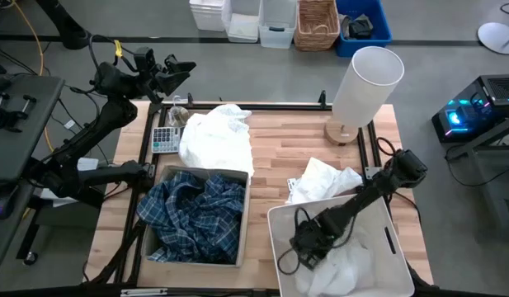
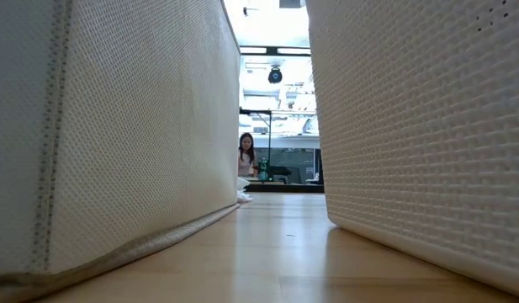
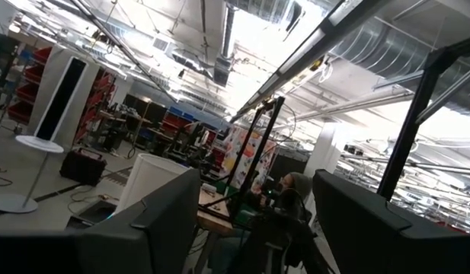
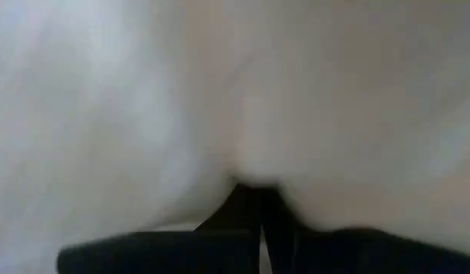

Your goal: Sort clothes

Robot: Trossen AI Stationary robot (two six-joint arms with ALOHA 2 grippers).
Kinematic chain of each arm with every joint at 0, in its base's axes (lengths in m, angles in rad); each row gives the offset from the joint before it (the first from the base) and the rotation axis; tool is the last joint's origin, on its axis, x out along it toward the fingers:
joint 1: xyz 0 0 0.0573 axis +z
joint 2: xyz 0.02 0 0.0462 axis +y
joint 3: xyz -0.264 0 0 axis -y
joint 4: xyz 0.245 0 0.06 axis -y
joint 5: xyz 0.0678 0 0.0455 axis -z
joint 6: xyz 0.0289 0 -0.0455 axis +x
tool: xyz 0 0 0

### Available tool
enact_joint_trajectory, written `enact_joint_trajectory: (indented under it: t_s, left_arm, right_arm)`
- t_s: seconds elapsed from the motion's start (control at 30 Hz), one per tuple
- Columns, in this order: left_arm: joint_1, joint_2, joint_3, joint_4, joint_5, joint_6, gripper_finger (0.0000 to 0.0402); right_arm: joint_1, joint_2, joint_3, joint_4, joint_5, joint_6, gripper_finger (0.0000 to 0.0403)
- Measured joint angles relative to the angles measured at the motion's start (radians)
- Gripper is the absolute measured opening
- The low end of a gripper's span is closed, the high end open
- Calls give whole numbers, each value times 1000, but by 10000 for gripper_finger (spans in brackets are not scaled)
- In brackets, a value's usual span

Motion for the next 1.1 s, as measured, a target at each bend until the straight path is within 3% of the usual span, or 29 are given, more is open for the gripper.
enact_joint_trajectory:
  t_s: [0.33,0.5,0.73,0.8,0.93,1.1]
  left_arm:
    - [0,0,0,-3,3,0,245]
    - [0,0,0,-3,3,0,245]
    - [31,0,0,-5,32,8,245]
    - [40,0,0,-6,63,6,245]
    - [58,0,0,-5,213,0,245]
    - [62,0,0,-7,281,0,245]
  right_arm:
    - [-224,0,-6,53,268,-62,0]
    - [-276,-20,58,20,262,-188,0]
    - [-314,-202,250,-209,297,-357,0]
    - [-346,-243,308,-193,328,-386,0]
    - [-439,-260,417,-103,515,-507,3]
    - [-659,-157,452,42,502,-730,52]
